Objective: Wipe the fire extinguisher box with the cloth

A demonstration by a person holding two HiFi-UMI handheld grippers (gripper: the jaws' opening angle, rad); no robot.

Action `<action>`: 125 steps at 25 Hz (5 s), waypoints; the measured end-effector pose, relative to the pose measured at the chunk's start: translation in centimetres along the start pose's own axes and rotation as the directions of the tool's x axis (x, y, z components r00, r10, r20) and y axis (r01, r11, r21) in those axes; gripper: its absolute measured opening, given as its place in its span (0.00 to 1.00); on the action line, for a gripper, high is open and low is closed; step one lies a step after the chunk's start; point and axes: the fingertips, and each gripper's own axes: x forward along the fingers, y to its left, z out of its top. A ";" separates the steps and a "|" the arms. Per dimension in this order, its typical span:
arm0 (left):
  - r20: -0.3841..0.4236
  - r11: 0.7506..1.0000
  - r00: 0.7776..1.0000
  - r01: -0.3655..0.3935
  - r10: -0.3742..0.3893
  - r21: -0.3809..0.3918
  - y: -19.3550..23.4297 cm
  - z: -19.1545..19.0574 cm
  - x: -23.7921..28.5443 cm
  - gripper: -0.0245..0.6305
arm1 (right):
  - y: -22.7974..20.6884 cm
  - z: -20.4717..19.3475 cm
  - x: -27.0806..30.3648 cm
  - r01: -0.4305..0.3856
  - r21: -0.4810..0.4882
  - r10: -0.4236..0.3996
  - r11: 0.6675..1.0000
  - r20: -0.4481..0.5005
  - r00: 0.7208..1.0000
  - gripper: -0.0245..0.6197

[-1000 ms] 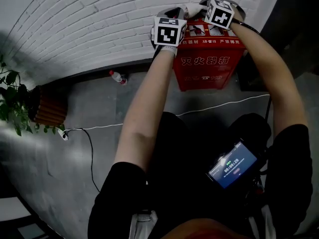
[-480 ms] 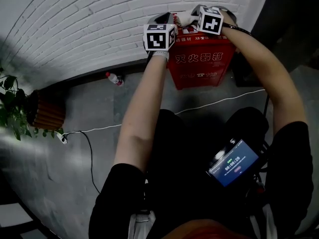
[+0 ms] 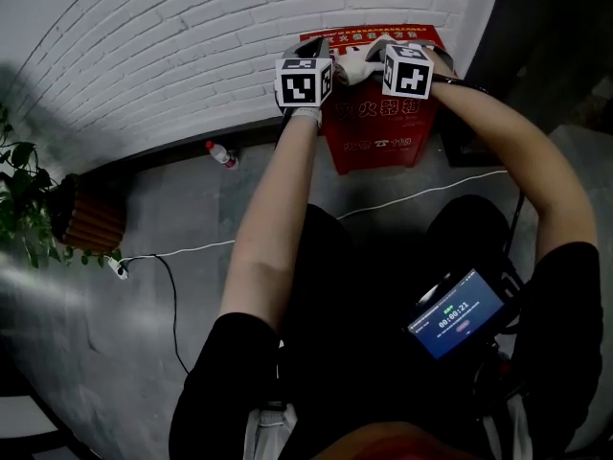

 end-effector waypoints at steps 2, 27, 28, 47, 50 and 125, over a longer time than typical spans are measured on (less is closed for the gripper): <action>0.006 1.000 1.000 0.001 -0.001 -0.003 0.0 0.0 -0.4 0.04 | 0.9 0.2 -0.4 -0.018 -0.003 0.018 1.000 -0.003 1.000 0.17; 0.059 0.993 0.992 -0.113 0.114 -0.030 8.7 -0.5 -1.6 0.04 | -9.0 4.9 -0.7 0.148 0.134 -0.150 0.980 0.004 0.989 0.18; 0.065 0.993 0.991 -0.112 0.114 -0.035 9.1 -0.7 -1.3 0.04 | -9.8 4.9 -0.1 0.162 0.131 -0.163 0.978 -0.003 0.987 0.18; 0.017 0.996 0.996 -0.085 0.086 -0.012 12.4 -5.1 2.9 0.04 | -10.8 6.2 10.6 0.079 0.037 -0.077 0.996 -0.056 0.995 0.18; 0.027 0.995 0.995 -0.094 0.095 -0.028 12.0 -4.6 2.2 0.04 | -8.8 6.3 9.5 0.019 0.064 -0.017 0.998 -0.032 0.999 0.18; 0.229 0.937 0.911 0.350 -0.343 0.009 -13.3 -4.6 -12.7 0.04 | 9.7 -2.0 -14.1 -0.269 0.690 -0.453 0.671 0.670 0.588 0.19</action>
